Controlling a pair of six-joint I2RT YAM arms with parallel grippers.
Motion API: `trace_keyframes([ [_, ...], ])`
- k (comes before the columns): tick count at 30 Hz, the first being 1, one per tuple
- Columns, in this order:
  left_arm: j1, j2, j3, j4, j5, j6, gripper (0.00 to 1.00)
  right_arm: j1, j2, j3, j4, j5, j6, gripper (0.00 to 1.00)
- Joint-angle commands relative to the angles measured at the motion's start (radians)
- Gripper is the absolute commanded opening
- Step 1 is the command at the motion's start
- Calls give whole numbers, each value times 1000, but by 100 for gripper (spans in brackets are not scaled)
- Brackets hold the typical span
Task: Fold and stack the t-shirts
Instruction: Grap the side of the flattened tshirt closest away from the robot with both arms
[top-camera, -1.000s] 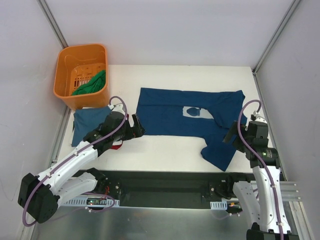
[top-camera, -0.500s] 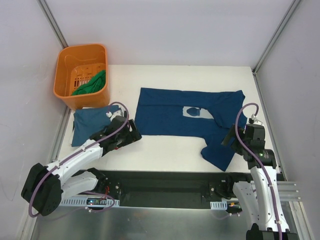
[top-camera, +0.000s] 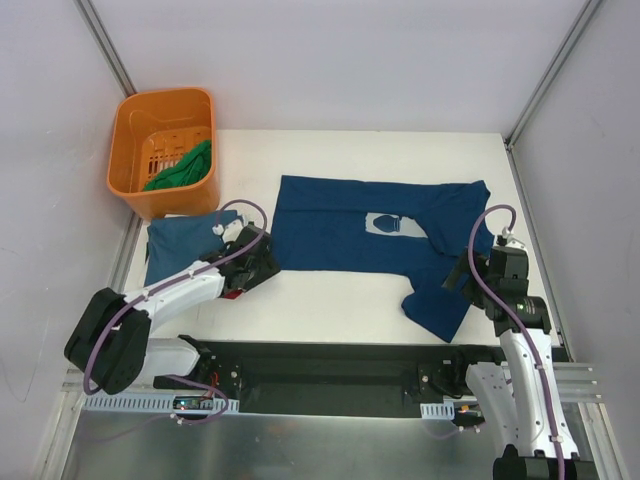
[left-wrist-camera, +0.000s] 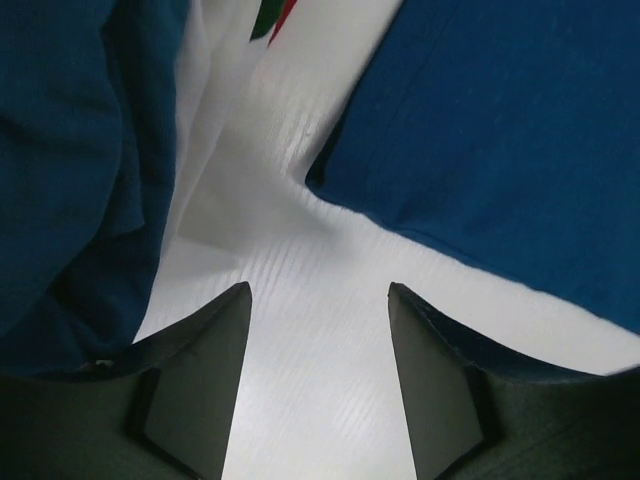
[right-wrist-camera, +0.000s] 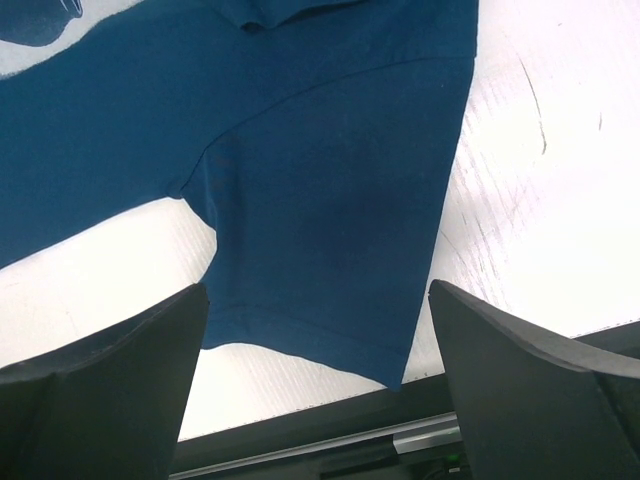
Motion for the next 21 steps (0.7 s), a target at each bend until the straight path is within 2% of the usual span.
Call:
trace_keyframes([
  [1, -7, 70, 70, 28, -83, -74, 53, 0, 13, -5, 33, 0, 5, 96],
  [4, -7, 117, 93, 30, -108, -107, 50, 0, 21, -7, 36, 3, 2, 96],
  [10, -2, 188, 104, 34, -131, -176, 37, 0, 38, -11, 39, -6, -2, 96],
  [21, 29, 261, 102, 63, -94, -192, 29, 0, 65, -13, 33, -34, -4, 96],
])
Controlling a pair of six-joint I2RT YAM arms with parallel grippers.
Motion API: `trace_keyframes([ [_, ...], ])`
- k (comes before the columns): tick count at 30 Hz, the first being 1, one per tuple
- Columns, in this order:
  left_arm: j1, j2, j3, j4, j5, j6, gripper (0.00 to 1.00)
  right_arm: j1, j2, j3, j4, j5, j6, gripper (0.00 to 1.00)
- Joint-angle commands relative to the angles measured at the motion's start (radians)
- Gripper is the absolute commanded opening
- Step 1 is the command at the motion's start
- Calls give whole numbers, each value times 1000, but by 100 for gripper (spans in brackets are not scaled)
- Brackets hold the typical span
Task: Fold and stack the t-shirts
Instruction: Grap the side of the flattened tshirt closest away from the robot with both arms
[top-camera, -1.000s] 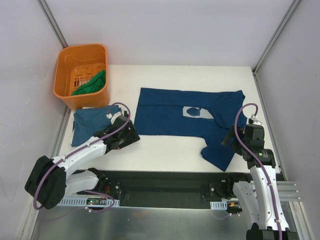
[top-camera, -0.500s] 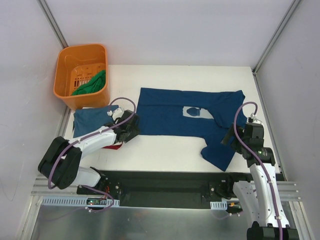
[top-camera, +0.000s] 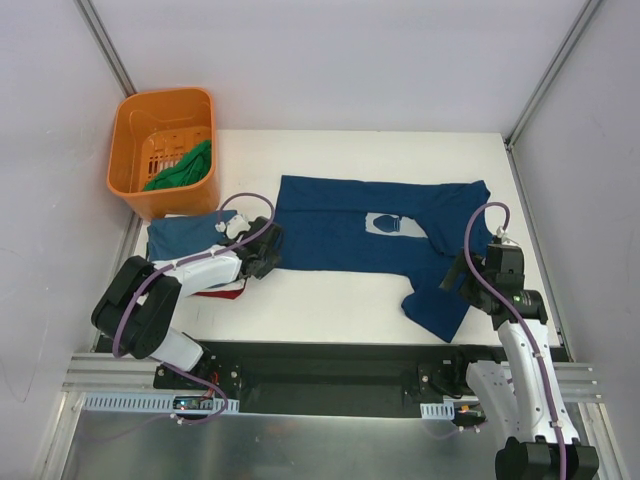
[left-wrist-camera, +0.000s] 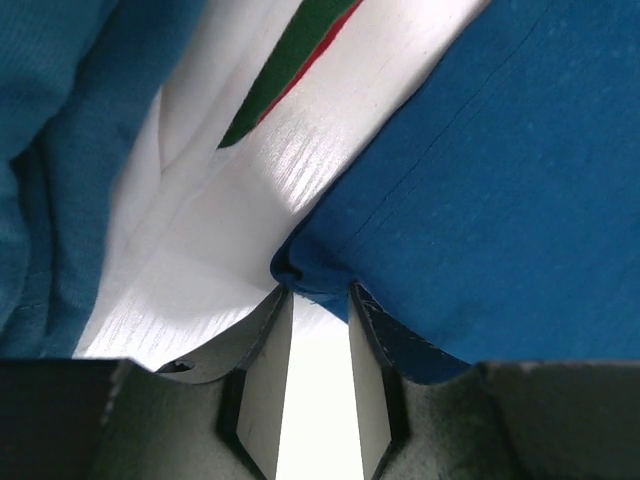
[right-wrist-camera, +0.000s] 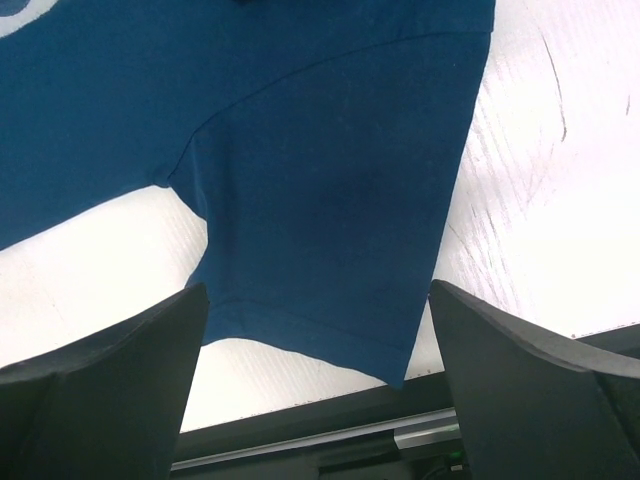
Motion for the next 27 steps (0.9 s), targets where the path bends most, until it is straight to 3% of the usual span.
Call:
trace_keyframes([
  [1, 15, 27, -1, -12, 1, -23, 28, 2, 5, 3, 12, -9, 2, 96],
  [7, 29, 13, -16, -11, -10, -17, 20, 2, 11, 5, 6, -13, 2, 96],
  [10, 38, 12, -11, -5, -13, 20, 0, 2, 12, 6, 1, -16, 0, 96],
  [19, 38, -52, -42, 144, 74, 175, 0, 14, -6, 23, -59, -7, 31, 96],
  [27, 38, -129, -96, 157, 71, 203, 0, 209, 24, 39, -247, 106, 251, 96],
])
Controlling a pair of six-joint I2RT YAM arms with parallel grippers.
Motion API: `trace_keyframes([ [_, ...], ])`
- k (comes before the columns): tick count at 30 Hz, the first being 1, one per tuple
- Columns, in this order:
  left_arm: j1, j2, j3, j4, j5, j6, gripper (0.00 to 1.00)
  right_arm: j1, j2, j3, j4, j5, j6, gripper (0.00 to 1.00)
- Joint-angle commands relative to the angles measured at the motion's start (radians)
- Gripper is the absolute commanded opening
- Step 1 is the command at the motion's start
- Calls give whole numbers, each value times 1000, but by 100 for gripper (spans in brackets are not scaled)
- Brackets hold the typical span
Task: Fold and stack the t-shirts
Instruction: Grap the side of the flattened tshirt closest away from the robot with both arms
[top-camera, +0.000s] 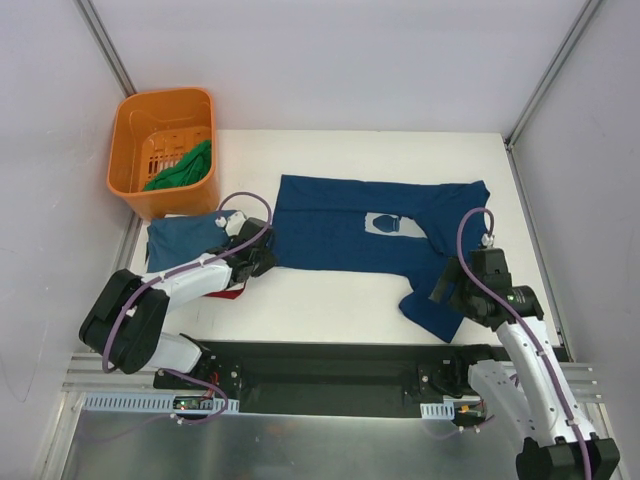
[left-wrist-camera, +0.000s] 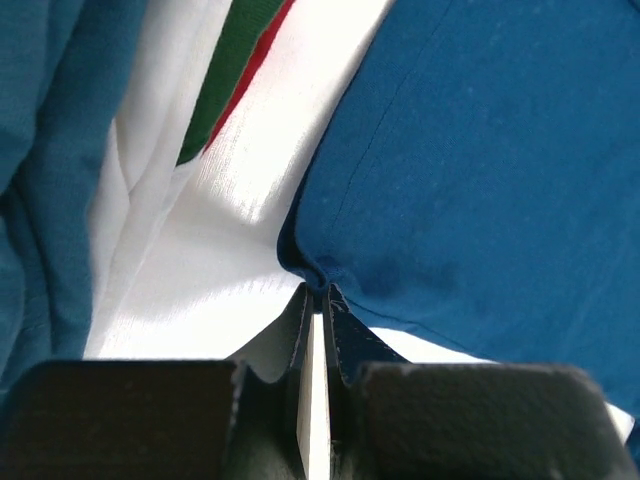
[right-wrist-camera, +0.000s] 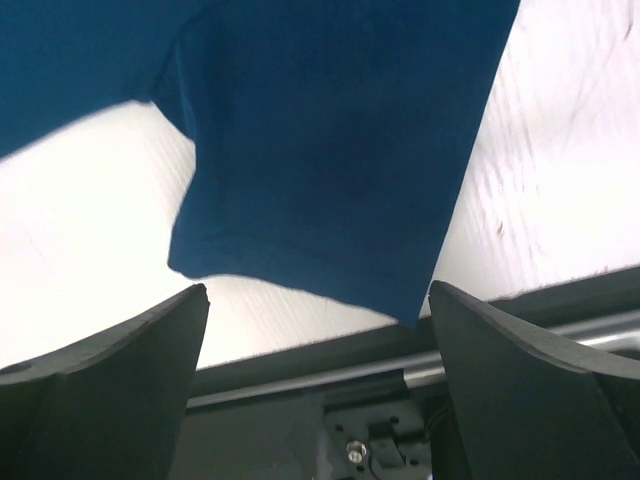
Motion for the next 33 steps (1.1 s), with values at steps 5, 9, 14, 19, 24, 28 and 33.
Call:
trace_keyframes([
  [5, 11, -53, -26, 53, 3, 42, 0, 117, 30, -43, -121, 93, 261, 96],
  [9, 11, -50, -21, 56, 9, 50, 0, 119, 128, -84, 12, 33, 241, 97],
  [14, 11, -52, -21, 59, 4, 50, 0, 119, 321, -92, 120, 4, 218, 95],
  [19, 11, -52, -17, 62, 7, 50, 0, 119, 435, -113, 206, -59, 220, 77],
  [24, 11, -49, -17, 62, 3, 51, 0, 119, 487, -118, 231, -57, 227, 63],
  [28, 11, -58, -21, 62, 1, 50, 0, 119, 478, -110, 208, -34, 226, 32],
  [33, 11, -99, -47, 33, 13, 33, 0, 119, 401, -94, 113, 4, 214, 15],
])
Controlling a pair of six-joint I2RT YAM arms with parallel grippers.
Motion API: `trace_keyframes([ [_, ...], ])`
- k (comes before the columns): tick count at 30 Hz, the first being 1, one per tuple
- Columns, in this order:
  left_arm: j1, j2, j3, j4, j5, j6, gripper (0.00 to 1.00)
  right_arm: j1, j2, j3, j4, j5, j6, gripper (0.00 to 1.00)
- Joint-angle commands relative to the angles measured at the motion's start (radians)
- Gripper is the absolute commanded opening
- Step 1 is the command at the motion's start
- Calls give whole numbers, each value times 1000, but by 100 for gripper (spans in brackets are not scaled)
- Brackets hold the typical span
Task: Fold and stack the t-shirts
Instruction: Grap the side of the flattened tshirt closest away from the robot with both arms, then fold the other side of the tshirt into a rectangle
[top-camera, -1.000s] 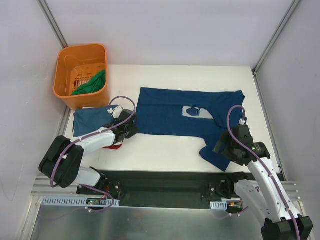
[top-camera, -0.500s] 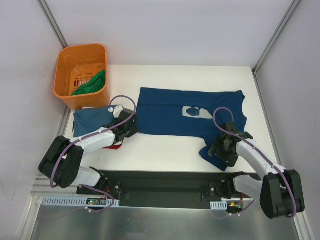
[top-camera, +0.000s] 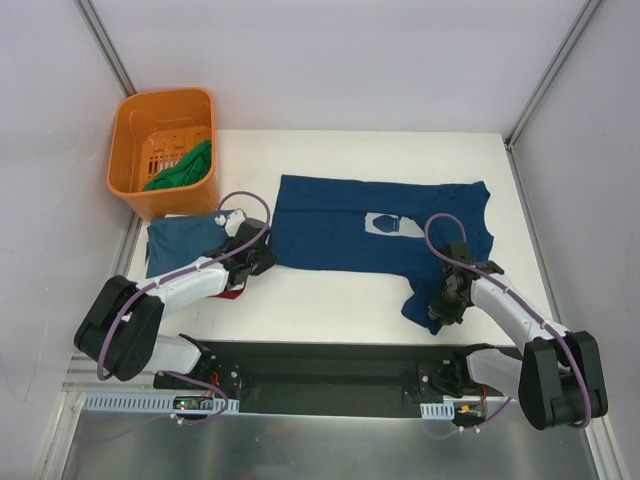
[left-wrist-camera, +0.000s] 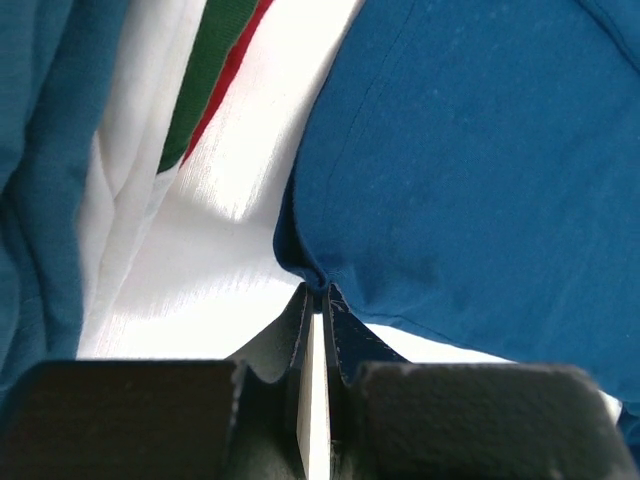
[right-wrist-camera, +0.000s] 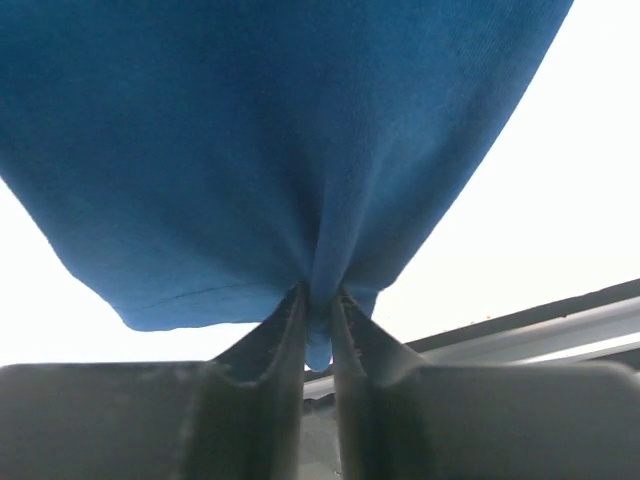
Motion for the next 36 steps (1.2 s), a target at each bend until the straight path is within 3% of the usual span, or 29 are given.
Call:
trace_keyframes([
  [1, 11, -85, -32, -14, 12, -22, 0, 5, -64, -9, -51, 20, 13, 13],
  [7, 5, -211, -122, -112, 52, -58, 0, 44, -282, -23, -181, -50, 35, 1],
  [15, -16, -435, -211, -174, 64, -94, 0, 55, -405, 68, -332, -13, 40, 1],
  [18, -16, -435, -188, -181, 46, -74, 0, 55, -416, 94, -323, 30, 11, 1],
  [24, -16, -336, -76, -181, 29, -31, 0, 52, -313, 223, -228, 84, -18, 1],
  [36, 22, -133, 144, -183, -60, 18, 0, -54, 66, 594, -99, 150, -152, 1],
])
